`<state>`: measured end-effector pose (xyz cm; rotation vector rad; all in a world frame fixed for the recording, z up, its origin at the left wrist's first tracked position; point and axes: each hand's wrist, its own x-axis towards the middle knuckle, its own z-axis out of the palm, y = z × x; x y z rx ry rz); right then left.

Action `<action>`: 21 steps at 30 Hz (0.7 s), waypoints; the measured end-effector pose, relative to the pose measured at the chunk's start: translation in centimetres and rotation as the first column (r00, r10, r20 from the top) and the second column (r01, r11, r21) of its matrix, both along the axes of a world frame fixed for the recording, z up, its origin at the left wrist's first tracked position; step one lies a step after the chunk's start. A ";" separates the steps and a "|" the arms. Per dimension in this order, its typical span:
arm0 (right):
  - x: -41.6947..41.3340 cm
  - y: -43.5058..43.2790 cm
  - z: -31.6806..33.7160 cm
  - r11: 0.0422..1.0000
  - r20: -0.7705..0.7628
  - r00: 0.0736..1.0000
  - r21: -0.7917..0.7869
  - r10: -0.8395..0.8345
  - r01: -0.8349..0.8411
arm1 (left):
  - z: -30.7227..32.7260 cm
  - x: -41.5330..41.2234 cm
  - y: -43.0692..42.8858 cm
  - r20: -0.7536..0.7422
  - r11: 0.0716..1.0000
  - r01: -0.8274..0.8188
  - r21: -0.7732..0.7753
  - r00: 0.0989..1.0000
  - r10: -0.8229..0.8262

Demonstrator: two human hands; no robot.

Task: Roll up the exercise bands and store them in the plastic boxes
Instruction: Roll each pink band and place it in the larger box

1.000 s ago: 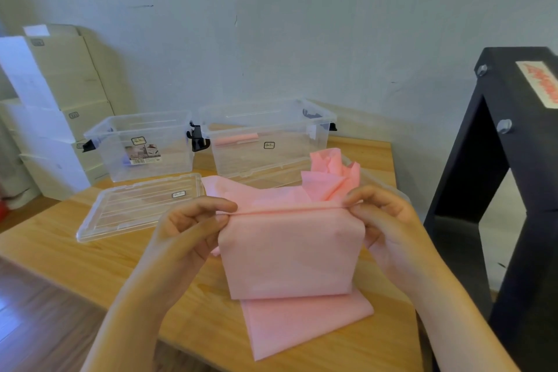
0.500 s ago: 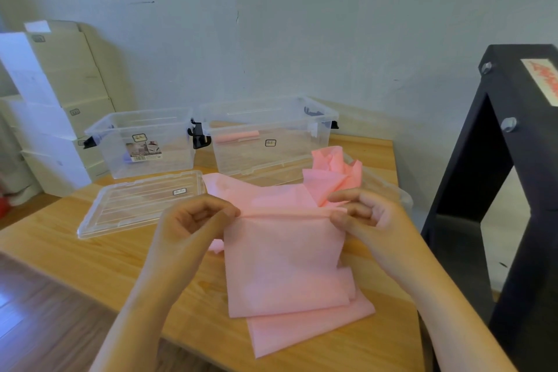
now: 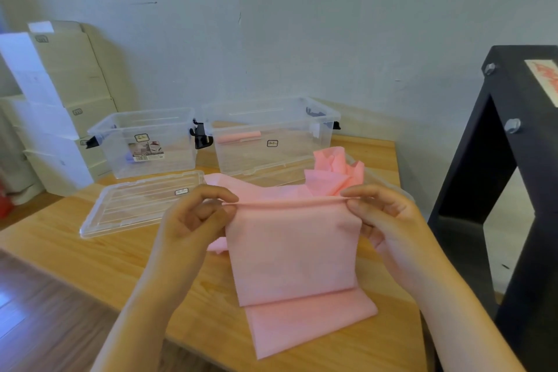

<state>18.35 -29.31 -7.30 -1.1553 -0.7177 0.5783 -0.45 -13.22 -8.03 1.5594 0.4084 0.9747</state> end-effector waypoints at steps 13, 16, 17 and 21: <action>0.5 -0.3 -0.1 0.996 0.006 1.000 -0.082 0.030 -0.029 | -0.2 -0.1 0.3 0.046 0.998 -0.024 -0.061 0.999 0.027; 0.3 -0.1 -0.1 0.988 0.133 0.990 -0.142 -0.047 0.066 | -0.1 0.1 0.0 -0.023 0.994 -0.101 0.040 0.994 0.102; 0.2 0.0 -0.1 0.985 0.158 0.985 -0.149 -0.065 0.089 | -0.1 0.2 -0.1 -0.044 0.990 -0.125 0.069 0.991 0.128; 0.3 0.0 -0.1 0.980 0.206 0.974 -0.153 -0.091 0.124 | -0.1 0.4 0.0 -0.080 0.983 -0.155 0.097 0.983 0.163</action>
